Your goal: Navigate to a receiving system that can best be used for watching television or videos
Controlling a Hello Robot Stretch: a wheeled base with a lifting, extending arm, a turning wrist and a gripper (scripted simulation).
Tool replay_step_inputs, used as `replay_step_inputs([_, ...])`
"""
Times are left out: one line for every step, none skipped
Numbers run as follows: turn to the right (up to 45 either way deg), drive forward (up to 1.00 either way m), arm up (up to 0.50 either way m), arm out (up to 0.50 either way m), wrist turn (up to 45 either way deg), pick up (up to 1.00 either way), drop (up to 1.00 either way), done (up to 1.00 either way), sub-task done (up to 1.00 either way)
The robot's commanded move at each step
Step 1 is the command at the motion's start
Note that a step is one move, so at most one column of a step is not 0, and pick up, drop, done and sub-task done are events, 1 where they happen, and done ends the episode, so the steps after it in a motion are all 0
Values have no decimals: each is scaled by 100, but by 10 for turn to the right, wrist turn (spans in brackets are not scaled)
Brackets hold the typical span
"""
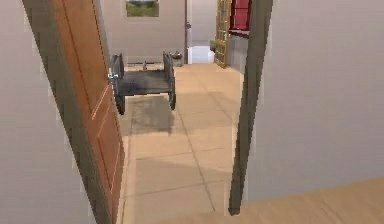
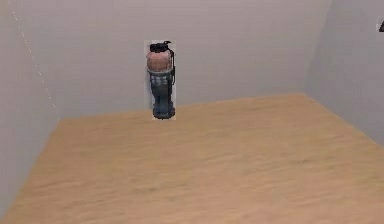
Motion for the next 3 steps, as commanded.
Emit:
replay_step_inputs([0, 100, 0, 0, 0, 0, 0, 0, 0])
replay_step_inputs([60, 0, 0, 0, 0, 0, 0, 0, 0])
replay_step_inputs([0, 20, 0, 0, 0, 0, 0, 0, 0])
